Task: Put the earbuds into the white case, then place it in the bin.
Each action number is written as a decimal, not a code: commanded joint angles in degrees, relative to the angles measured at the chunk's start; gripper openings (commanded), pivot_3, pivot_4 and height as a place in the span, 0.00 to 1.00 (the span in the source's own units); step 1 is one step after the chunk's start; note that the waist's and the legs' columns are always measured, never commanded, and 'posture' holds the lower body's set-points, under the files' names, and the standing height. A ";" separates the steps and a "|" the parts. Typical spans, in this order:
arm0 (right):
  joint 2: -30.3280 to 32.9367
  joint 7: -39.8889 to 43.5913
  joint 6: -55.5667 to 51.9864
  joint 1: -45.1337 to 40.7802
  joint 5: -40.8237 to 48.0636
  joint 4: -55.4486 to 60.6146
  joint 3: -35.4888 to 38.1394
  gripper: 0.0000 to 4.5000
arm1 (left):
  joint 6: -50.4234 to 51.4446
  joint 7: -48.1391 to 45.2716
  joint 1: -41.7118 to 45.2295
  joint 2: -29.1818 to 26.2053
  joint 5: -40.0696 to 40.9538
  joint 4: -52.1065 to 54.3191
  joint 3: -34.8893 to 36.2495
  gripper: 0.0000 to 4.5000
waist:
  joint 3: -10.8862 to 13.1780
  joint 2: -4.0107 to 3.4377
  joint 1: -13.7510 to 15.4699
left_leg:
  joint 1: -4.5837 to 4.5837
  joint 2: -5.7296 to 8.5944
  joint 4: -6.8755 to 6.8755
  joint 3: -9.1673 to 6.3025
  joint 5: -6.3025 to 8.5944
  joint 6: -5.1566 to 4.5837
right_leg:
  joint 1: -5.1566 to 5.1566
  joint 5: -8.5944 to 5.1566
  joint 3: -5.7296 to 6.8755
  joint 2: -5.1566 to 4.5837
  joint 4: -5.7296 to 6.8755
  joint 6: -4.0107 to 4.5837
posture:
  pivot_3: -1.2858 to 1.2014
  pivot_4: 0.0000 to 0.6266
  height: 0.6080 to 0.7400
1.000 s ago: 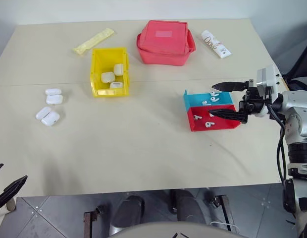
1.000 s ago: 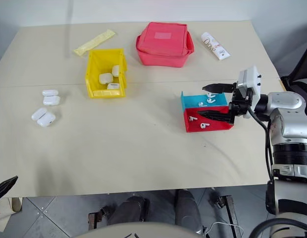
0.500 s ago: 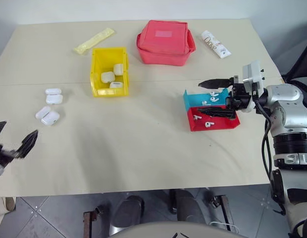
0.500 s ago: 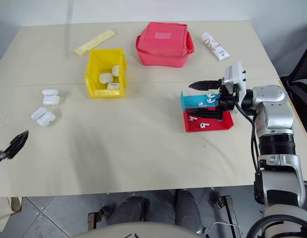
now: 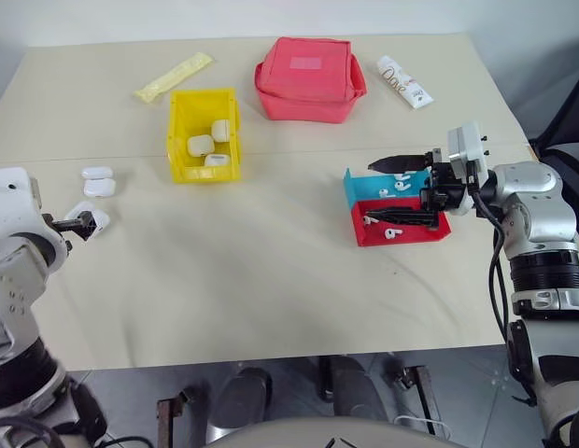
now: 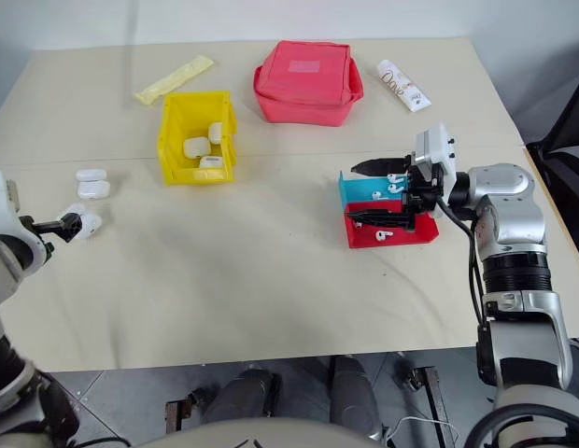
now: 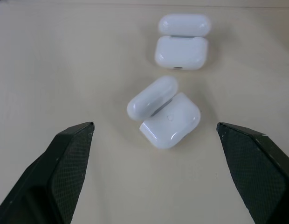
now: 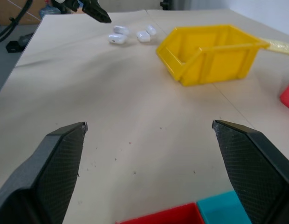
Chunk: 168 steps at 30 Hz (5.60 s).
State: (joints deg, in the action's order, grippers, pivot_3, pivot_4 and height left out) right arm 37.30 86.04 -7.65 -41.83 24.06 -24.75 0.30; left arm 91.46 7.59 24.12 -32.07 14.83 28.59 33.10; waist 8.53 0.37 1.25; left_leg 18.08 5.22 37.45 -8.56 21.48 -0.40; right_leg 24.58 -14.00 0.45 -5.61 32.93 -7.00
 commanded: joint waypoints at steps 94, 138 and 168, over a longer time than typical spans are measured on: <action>4.54 -1.33 -5.10 4.49 1.56 8.51 2.12 1.00 | -27.59 21.28 22.99 23.90 -19.10 -25.06 18.00 0.99 | -0.03 0.12 0.55 | 0.20 0.02 0.62 -0.09 0.03 0.11 | -0.04 0.04 0.21 -0.06 0.17 -0.06 | 0.52 0.24 1.00; 5.74 -2.68 -5.51 5.61 2.04 10.05 2.57 1.00 | -31.95 36.62 26.95 19.62 -5.78 -42.69 22.43 0.99 | -0.05 0.14 0.43 | 0.14 0.06 0.65 -0.03 0.02 0.09 | -0.02 0.04 0.15 -0.08 0.33 -0.07 | 0.52 0.24 1.00; 6.85 -6.58 -7.01 9.44 3.19 15.22 5.76 1.00 | -63.37 -26.61 -6.37 2.91 5.42 -16.60 -4.55 0.62 | -0.03 0.10 0.42 | 0.18 0.01 0.66 0.02 0.04 0.07 | 0.01 0.01 0.06 -0.15 0.36 -0.02 | 0.52 0.24 1.00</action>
State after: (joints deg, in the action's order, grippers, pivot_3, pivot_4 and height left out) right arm 43.38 80.61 -14.14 -32.75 25.58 -12.89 3.45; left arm 41.65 -6.93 18.64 -28.06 16.63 8.71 29.97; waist 8.50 0.47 1.67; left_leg 18.26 5.23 38.12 -8.54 21.51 -0.33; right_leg 24.58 -13.99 0.53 -5.77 33.27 -7.01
